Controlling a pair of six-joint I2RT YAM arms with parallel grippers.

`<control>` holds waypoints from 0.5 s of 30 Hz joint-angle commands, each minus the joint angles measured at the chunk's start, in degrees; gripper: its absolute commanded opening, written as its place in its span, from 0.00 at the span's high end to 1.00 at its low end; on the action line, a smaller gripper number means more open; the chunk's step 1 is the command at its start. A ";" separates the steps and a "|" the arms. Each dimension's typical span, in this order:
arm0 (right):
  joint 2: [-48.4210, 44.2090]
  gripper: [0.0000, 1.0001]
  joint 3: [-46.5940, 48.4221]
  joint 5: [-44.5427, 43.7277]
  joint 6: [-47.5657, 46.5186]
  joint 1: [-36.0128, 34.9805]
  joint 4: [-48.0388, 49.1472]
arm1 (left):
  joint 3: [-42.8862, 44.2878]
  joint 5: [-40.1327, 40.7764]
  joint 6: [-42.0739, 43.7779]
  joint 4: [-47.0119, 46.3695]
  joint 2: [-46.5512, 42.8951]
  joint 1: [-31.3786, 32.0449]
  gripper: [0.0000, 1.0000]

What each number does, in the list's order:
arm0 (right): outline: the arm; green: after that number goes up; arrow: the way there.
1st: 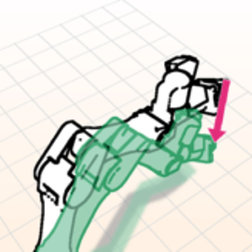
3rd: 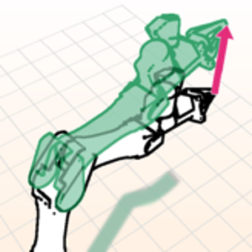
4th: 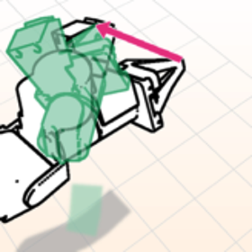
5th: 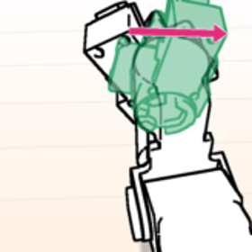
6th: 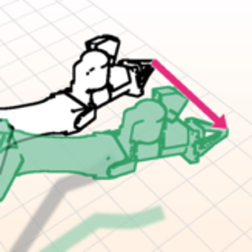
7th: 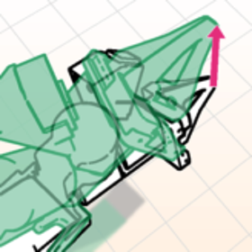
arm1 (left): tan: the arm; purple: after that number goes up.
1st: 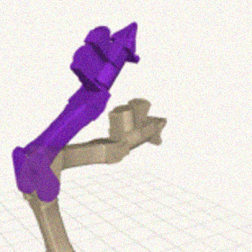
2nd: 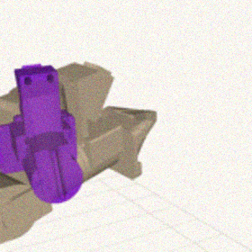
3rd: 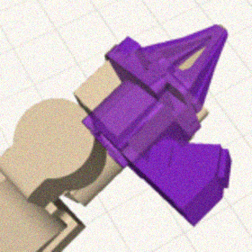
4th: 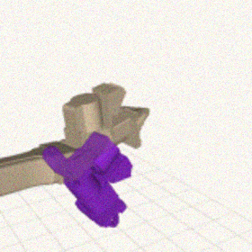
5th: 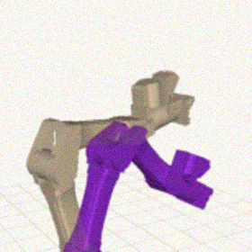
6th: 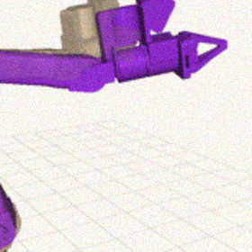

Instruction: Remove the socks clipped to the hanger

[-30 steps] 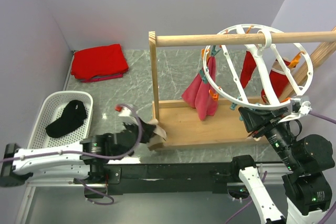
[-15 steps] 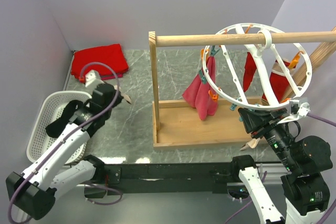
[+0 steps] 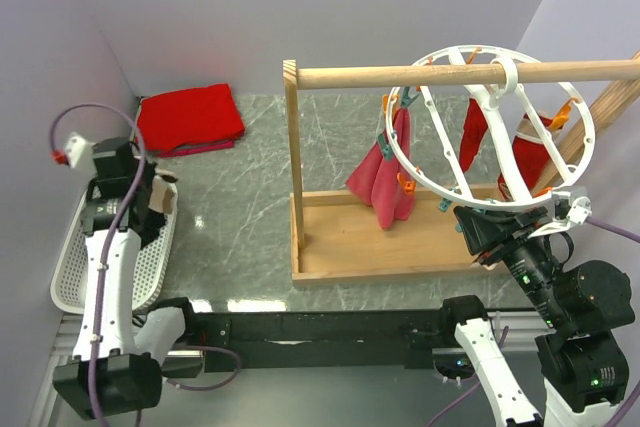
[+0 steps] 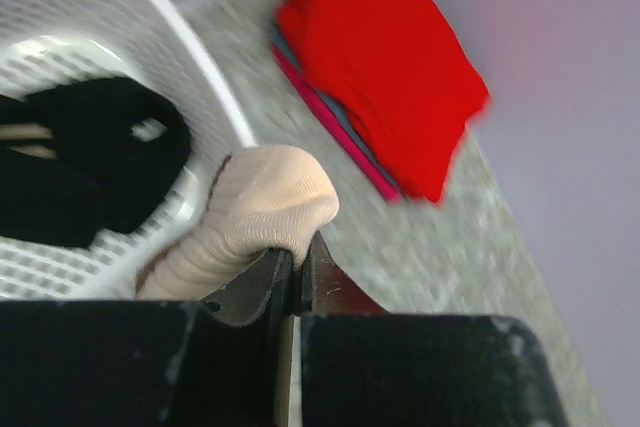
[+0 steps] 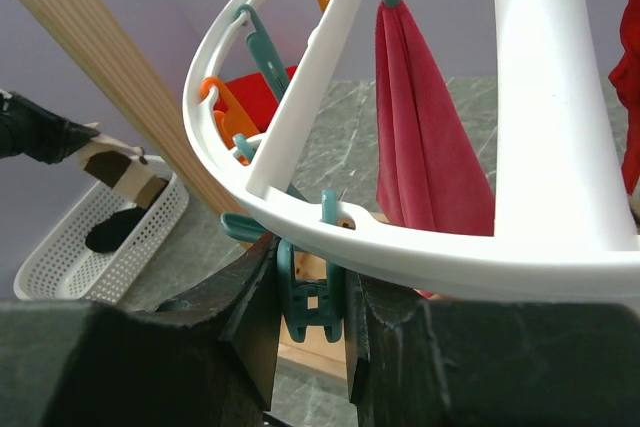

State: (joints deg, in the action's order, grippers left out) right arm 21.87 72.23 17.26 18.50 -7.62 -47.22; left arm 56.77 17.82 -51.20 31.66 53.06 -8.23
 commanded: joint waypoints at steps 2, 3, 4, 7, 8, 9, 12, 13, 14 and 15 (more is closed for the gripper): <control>-0.07 0.99 1.60 1.82 -0.48 -0.21 -1.65 | 2.13 -2.52 1.98 3.94 -0.32 -11.53 0.99; -0.16 0.99 1.51 1.90 -0.48 -0.29 -1.47 | 1.33 -4.71 1.72 3.85 -0.06 -12.85 0.98; -0.16 0.99 1.43 1.90 -0.40 -0.21 -1.47 | 0.63 -5.25 1.46 4.02 0.20 -14.95 0.98; -0.16 0.99 1.34 1.99 -0.48 -0.29 -1.47 | -0.96 -4.91 -1.00 6.64 1.69 -17.69 0.95; -0.16 0.99 1.34 2.08 -0.40 -0.21 -1.56 | -0.53 -4.21 -2.05 7.53 2.13 -17.96 0.92; -0.16 0.99 1.34 2.08 -0.31 -0.21 -1.64 | -0.18 -3.59 -2.41 8.24 3.01 -18.14 0.87; -0.25 0.99 1.34 1.99 -0.40 -0.21 -1.65 | 0.79 -3.58 -3.03 9.12 3.19 -18.23 0.38; -0.25 0.98 1.16 1.99 -0.31 -0.21 -1.56 | 0.88 -5.07 -3.20 8.86 2.93 -18.23 0.14; -0.25 0.99 1.16 2.08 -0.13 -0.21 -1.47 | 0.53 -5.86 -3.29 7.81 2.41 -18.23 0.05; -0.25 0.99 1.08 2.08 -0.22 -0.29 -1.47 | 0.36 -6.57 -3.55 7.37 1.18 -18.23 0.04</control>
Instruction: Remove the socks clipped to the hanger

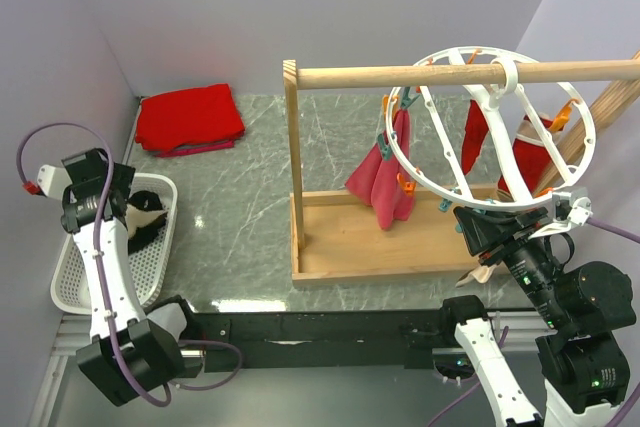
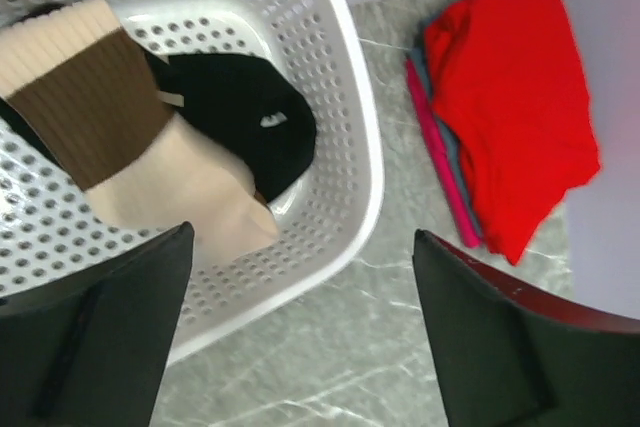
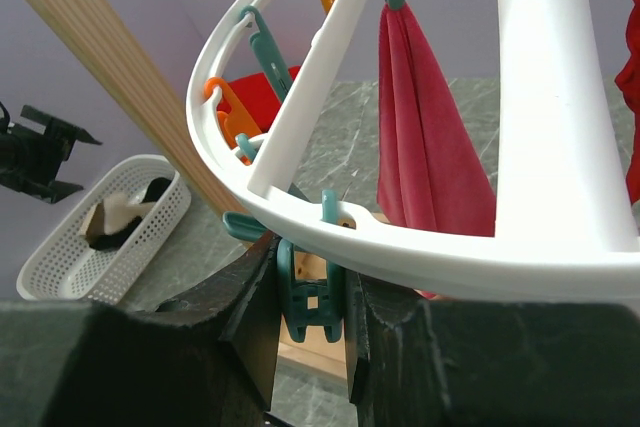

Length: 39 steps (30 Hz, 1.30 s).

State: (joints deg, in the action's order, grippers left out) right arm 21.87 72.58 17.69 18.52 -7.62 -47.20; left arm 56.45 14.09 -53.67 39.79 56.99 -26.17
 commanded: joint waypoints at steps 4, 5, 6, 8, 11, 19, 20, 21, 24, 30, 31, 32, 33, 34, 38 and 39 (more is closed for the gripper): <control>-0.33 0.99 0.46 1.73 -0.07 -0.21 -1.40 | -0.28 -5.03 -2.32 -2.87 -6.10 -0.37 0.04; -0.42 0.99 0.37 1.73 -0.15 -0.29 -1.40 | -0.37 -6.25 -2.32 -3.22 -6.80 -0.28 0.04; -0.42 0.99 0.37 1.64 -0.15 -0.21 -1.40 | -0.37 -7.22 -2.40 -3.92 -7.76 -0.28 0.04; -0.51 0.98 0.20 1.64 -0.07 -0.21 -1.40 | -0.37 -9.50 -1.97 -4.72 -8.73 -0.19 0.04; -0.42 0.98 0.11 1.99 0.02 -0.21 -1.23 | -0.55 -16.44 -0.39 -7.96 -10.41 -0.28 0.04; -0.51 0.97 -0.15 2.08 0.46 -0.21 -1.14 | -0.73 -29.56 1.02 -16.15 -16.56 6.65 0.03; -0.51 0.97 -0.15 2.17 0.55 -0.21 -1.05 | -0.64 -29.47 1.11 -17.11 -17.35 7.97 0.04; -0.51 0.97 -0.07 2.17 0.55 -0.21 -1.05 | -0.55 -29.38 1.29 -17.72 -17.70 10.94 0.04; -0.60 0.97 -0.15 2.34 0.81 -0.21 -0.88 | -0.02 -29.64 1.99 -19.13 -17.44 17.18 0.04; -0.60 0.96 -0.33 2.35 1.16 -0.21 -1.05 | -1.15 -35.08 4.71 -22.89 -16.30 27.91 0.02; -0.69 0.96 -0.33 2.35 1.16 -0.21 -1.05 | -2.29 -36.75 4.80 -24.48 -16.91 28.89 0.01; -0.69 0.96 -0.50 2.35 1.25 -0.21 -1.05 | -3.44 -39.89 4.98 -26.41 -18.31 29.77 0.01; -0.69 0.96 -0.42 2.35 1.34 -0.21 -1.14 | -5.54 -41.14 4.98 -29.39 -19.10 31.43 0.03; -0.60 0.96 -0.50 2.43 1.43 -0.21 -1.14 | -6.43 -42.11 5.15 -30.90 -19.81 32.23 0.03; -0.51 0.96 -1.12 3.22 2.13 -0.21 -0.26 | -8.46 -47.04 6.73 -33.64 -21.13 37.58 0.03; -0.42 0.96 -1.47 3.49 2.13 -0.29 -0.17 | -8.63 -48.18 7.08 -33.64 -21.05 38.73 0.03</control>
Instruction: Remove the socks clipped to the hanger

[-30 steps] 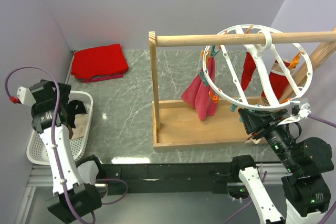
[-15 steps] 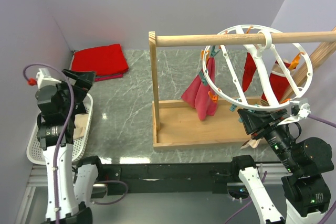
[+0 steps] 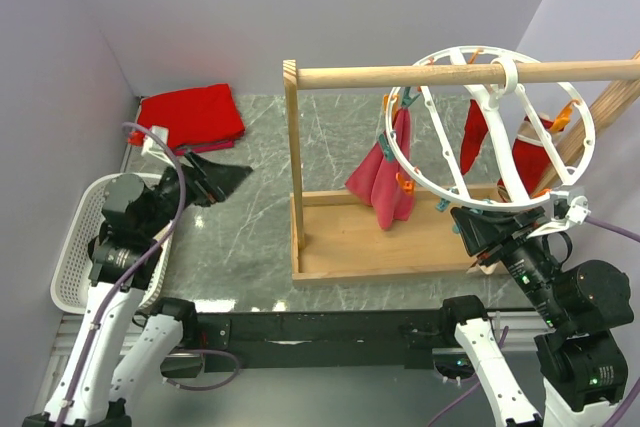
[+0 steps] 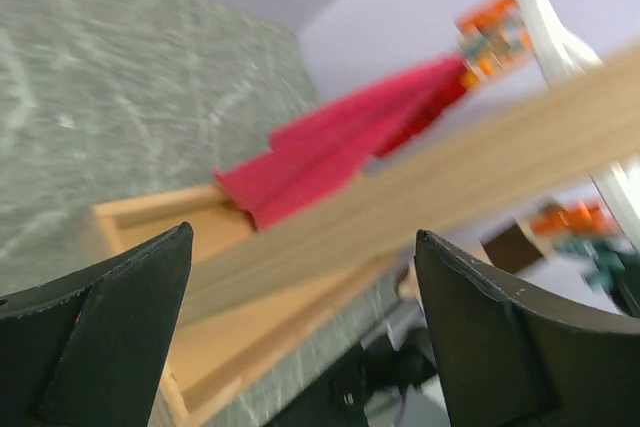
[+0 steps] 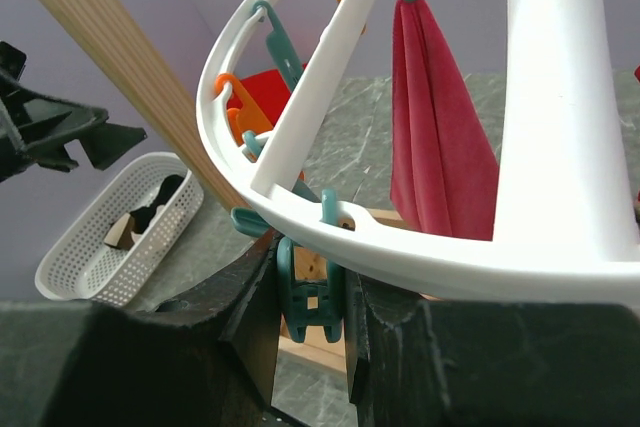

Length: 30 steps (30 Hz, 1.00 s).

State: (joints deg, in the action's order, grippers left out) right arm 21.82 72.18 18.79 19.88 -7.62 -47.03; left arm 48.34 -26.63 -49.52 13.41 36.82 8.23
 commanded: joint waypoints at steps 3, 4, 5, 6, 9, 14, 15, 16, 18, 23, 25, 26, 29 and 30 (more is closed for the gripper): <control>-0.29 0.95 -1.78 3.36 1.74 -0.21 0.44 | -1.22 -5.81 5.39 -7.52 -1.48 9.95 0.04; -0.29 0.95 -1.87 3.45 1.83 -0.21 0.62 | -1.66 -5.45 5.74 -8.91 -2.62 11.36 0.04; -0.29 0.95 -2.13 3.62 2.00 -0.21 0.88 | -2.19 -5.53 5.92 -10.06 -3.24 13.89 0.04; -0.38 0.95 -2.22 3.63 2.18 -0.21 0.88 | -3.50 -6.67 5.92 -11.37 -3.77 15.05 0.04; -0.29 0.95 -2.31 3.45 2.27 -0.21 0.79 | -5.79 -10.62 4.96 -18.40 -3.60 19.62 0.04; -0.20 0.94 -2.22 3.45 2.45 -0.21 0.53 | -5.97 -7.48 8.02 -22.19 -1.31 32.86 0.06; -0.12 0.93 -2.22 3.54 2.45 -0.21 0.44 | -5.97 -6.42 9.60 -22.37 -1.31 34.82 0.06; -0.12 0.93 -2.13 3.63 2.53 -0.21 0.36 | -5.89 -4.94 10.22 -22.81 -0.88 36.75 0.06; -0.12 0.93 -2.31 4.24 2.62 -0.29 0.35 | -5.45 -3.78 11.71 -23.69 0.26 42.03 0.06; -0.03 0.92 -3.10 5.73 3.41 -0.21 1.14 | -3.78 8.56 15.41 -24.75 8.34 56.41 0.08; -0.12 0.91 -3.36 6.61 4.20 -0.21 1.50 | -2.12 14.04 18.66 -23.70 14.47 63.97 0.14; -0.29 0.91 -3.54 6.96 4.38 -0.21 1.76 | 0.42 19.98 19.89 -23.26 16.86 66.63 0.15; -0.47 0.90 -3.54 8.10 5.43 -0.21 2.20 | 8.14 26.44 24.46 -20.44 27.93 74.11 0.19; -0.55 0.90 -3.54 8.37 5.78 -0.12 2.29 | 9.83 30.72 25.51 -20.35 33.00 75.34 0.20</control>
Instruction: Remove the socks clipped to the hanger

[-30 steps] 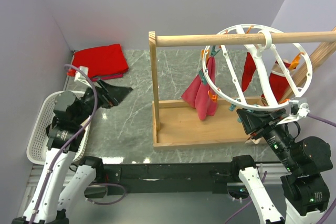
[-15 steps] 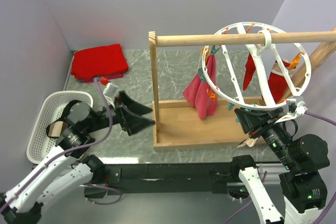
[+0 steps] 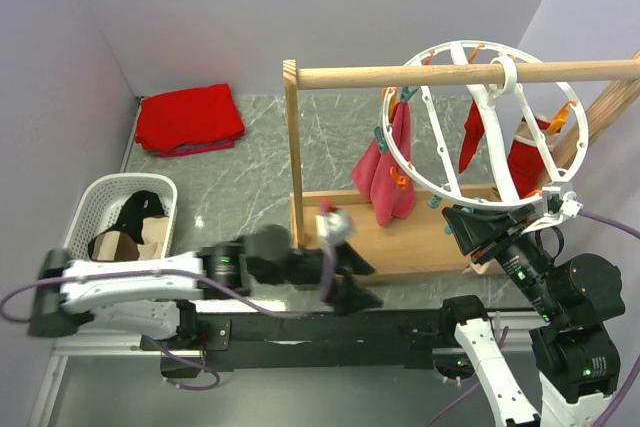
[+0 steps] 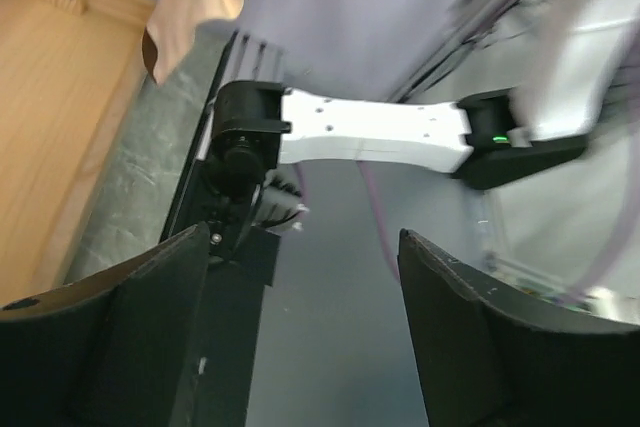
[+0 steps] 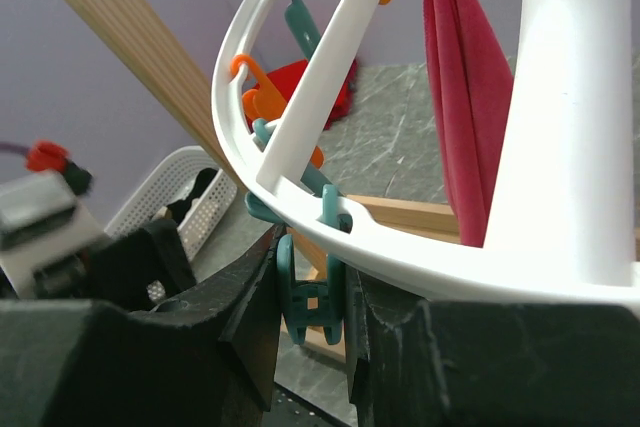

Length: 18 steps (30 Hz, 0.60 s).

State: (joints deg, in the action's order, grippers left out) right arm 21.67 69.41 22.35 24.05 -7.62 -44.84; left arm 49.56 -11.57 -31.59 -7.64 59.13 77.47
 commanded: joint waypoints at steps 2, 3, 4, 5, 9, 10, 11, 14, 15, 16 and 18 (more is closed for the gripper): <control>-0.58 0.89 -0.41 5.07 2.05 -0.21 0.10 | 12.03 19.55 7.17 -1.49 14.85 8.39 0.22; -0.66 0.89 -0.33 5.16 1.96 -0.21 -0.07 | 12.75 22.88 6.38 -2.72 18.09 8.57 0.22; -0.67 0.89 0.02 5.16 2.05 -0.29 -0.33 | 13.28 23.78 5.67 -5.60 19.69 8.66 0.20; -0.84 0.89 0.20 5.07 2.05 -0.21 -0.51 | 14.15 24.83 4.97 -7.11 21.18 8.83 0.19; -1.19 0.87 0.90 4.81 2.92 -0.21 -0.69 | 15.13 30.63 6.89 -15.46 28.38 9.71 0.10; -1.28 0.84 1.17 4.90 3.45 -0.21 -0.34 | 15.30 32.73 8.12 -17.22 29.62 10.15 0.08; -1.28 0.83 1.17 4.81 5.28 -0.21 0.01 | 15.82 33.97 11.17 -20.89 30.85 10.59 0.06; -1.02 0.81 1.52 5.51 8.80 -0.21 1.68 | 17.49 40.83 17.76 -26.79 35.86 12.35 0.04; -1.10 0.80 1.61 5.77 9.43 -0.21 2.12 | 18.28 41.88 18.93 -28.82 38.40 12.70 0.03; -0.93 0.80 1.87 6.12 10.04 -0.29 2.91 | 20.12 42.33 20.16 -29.44 39.64 13.23 0.03; -0.67 0.80 2.22 6.39 11.27 -0.21 3.53 | 21.89 42.60 22.53 -31.28 42.80 13.67 0.02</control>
State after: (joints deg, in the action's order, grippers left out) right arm 21.06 69.56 24.32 31.22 -7.62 -42.70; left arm 66.15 25.06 -17.06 -28.29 97.84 89.49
